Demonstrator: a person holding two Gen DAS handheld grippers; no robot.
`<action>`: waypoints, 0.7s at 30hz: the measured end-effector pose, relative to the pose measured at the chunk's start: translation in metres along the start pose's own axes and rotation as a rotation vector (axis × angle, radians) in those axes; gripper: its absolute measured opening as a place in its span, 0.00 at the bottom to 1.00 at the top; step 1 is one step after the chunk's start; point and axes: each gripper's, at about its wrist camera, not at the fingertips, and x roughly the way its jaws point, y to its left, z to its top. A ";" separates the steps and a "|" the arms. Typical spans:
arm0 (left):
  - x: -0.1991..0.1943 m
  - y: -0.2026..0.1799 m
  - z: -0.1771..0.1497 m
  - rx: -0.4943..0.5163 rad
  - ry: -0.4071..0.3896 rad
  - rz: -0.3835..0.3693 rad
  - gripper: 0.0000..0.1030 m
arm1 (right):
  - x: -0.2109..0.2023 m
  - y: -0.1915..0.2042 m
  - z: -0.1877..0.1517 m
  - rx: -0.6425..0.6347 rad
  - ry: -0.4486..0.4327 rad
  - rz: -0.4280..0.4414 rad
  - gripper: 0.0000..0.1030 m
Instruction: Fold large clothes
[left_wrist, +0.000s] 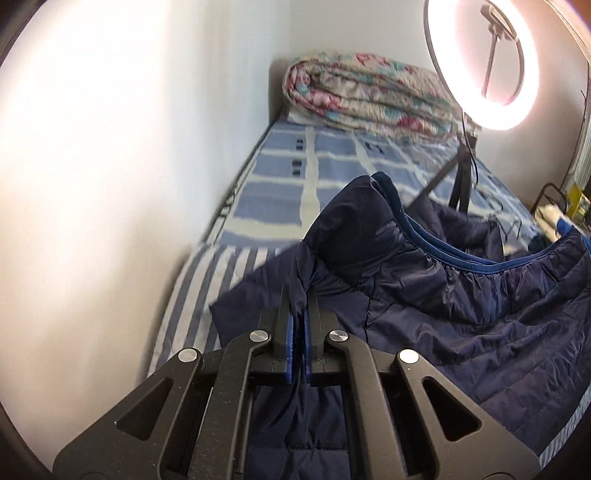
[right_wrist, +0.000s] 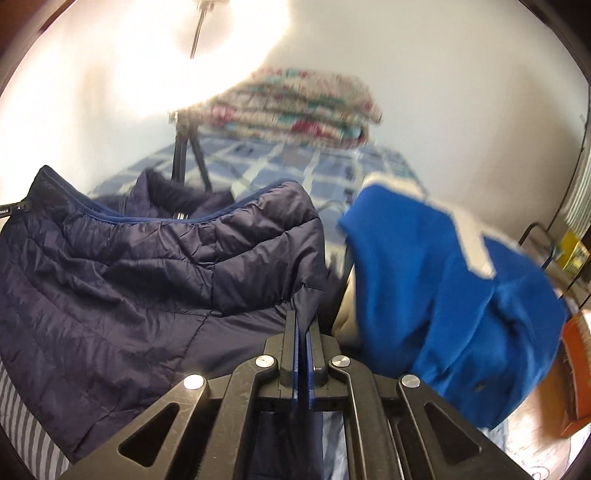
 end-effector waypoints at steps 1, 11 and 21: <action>0.002 0.000 0.005 -0.008 -0.005 0.000 0.02 | -0.002 0.000 0.004 0.002 -0.011 -0.007 0.00; 0.062 -0.010 0.039 -0.069 0.000 0.079 0.02 | 0.051 0.008 0.044 -0.013 0.008 -0.138 0.00; 0.120 -0.013 0.020 -0.064 0.080 0.160 0.02 | 0.107 0.017 0.029 -0.080 0.108 -0.213 0.00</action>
